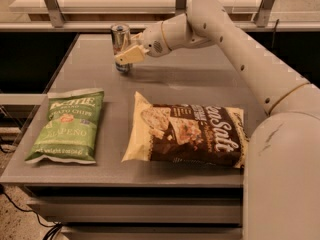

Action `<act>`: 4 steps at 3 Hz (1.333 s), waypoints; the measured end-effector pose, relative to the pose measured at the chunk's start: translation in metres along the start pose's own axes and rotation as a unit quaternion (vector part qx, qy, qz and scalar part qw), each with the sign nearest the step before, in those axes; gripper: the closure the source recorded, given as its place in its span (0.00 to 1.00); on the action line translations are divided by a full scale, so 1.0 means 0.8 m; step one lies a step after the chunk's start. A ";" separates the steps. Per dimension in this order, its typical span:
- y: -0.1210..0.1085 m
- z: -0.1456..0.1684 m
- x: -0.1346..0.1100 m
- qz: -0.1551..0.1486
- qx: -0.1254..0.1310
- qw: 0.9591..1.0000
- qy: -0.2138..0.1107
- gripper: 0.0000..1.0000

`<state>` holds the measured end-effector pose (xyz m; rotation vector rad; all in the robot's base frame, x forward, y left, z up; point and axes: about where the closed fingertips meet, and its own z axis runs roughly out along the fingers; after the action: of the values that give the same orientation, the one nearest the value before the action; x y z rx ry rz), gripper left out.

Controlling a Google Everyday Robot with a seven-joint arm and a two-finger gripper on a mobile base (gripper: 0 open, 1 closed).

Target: Knock redbull can over

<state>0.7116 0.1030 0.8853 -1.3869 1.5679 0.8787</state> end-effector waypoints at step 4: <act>0.007 -0.087 0.006 -0.114 0.018 0.956 0.269 1.00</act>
Offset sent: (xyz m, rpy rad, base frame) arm -0.0062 -0.0747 0.0375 -0.3606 -0.1421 -0.0059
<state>0.6965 0.0386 0.9086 -1.8382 1.7529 0.3407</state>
